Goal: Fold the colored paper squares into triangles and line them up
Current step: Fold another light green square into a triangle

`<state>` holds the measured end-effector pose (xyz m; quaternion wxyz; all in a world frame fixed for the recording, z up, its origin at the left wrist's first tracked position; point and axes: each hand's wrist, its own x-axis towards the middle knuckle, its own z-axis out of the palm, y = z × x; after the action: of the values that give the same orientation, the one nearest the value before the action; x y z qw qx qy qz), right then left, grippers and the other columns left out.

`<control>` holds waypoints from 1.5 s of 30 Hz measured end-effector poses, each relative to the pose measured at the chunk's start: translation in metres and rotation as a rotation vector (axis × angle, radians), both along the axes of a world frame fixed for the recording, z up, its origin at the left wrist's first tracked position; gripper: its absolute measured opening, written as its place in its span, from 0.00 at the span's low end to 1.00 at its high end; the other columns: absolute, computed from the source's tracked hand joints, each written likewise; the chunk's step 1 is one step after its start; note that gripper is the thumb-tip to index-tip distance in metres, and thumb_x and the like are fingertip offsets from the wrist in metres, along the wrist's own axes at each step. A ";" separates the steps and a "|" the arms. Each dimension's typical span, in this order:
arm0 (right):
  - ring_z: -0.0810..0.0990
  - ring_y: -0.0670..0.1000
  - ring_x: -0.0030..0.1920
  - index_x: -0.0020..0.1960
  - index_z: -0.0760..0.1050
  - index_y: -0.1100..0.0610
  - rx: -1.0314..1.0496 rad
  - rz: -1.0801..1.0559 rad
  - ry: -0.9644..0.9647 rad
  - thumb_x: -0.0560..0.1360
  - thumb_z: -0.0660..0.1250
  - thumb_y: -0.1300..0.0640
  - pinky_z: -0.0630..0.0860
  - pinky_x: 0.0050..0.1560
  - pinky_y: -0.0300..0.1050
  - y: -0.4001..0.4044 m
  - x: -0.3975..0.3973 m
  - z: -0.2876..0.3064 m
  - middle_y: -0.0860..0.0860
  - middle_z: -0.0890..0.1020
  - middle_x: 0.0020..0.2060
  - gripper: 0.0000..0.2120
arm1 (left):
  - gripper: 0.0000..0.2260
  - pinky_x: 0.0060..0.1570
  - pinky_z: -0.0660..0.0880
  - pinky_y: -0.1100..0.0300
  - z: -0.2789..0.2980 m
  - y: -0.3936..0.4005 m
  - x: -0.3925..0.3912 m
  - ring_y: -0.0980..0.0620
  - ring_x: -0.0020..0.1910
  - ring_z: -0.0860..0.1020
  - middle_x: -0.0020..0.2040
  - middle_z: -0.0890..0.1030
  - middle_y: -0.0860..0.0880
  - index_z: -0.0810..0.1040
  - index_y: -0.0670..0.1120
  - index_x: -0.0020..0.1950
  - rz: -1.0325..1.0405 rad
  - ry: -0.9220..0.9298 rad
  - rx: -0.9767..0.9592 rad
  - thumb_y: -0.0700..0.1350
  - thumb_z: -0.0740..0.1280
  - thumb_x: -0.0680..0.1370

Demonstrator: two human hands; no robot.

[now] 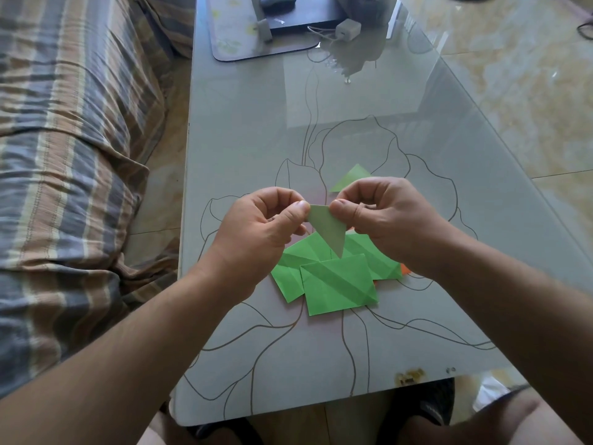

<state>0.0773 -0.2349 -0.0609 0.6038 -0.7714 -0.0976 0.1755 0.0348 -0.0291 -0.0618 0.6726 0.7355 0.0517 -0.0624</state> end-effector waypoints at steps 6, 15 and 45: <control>0.83 0.49 0.41 0.48 0.83 0.56 -0.017 -0.006 0.005 0.79 0.72 0.58 0.76 0.40 0.33 -0.002 0.002 0.002 0.61 0.85 0.44 0.03 | 0.04 0.47 0.79 0.55 -0.001 0.004 0.002 0.52 0.42 0.83 0.41 0.84 0.50 0.81 0.48 0.48 0.027 -0.008 0.017 0.44 0.68 0.82; 0.86 0.51 0.46 0.50 0.81 0.52 -0.062 0.053 0.049 0.78 0.70 0.47 0.79 0.45 0.44 -0.006 0.003 0.004 0.51 0.86 0.45 0.08 | 0.04 0.46 0.80 0.56 -0.002 0.006 0.003 0.51 0.42 0.83 0.41 0.84 0.50 0.81 0.47 0.49 0.023 0.005 0.022 0.44 0.68 0.83; 0.64 0.46 0.28 0.42 0.82 0.57 -0.127 0.108 0.019 0.79 0.72 0.59 0.61 0.27 0.38 -0.002 -0.004 0.006 0.48 0.72 0.29 0.07 | 0.03 0.49 0.80 0.49 0.002 0.013 0.004 0.50 0.41 0.81 0.42 0.86 0.44 0.86 0.45 0.47 -0.166 -0.001 0.137 0.44 0.75 0.78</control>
<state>0.0731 -0.2369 -0.0548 0.5441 -0.8002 -0.1219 0.2208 0.0385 -0.0163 -0.0595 0.6134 0.7815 -0.0056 -0.1138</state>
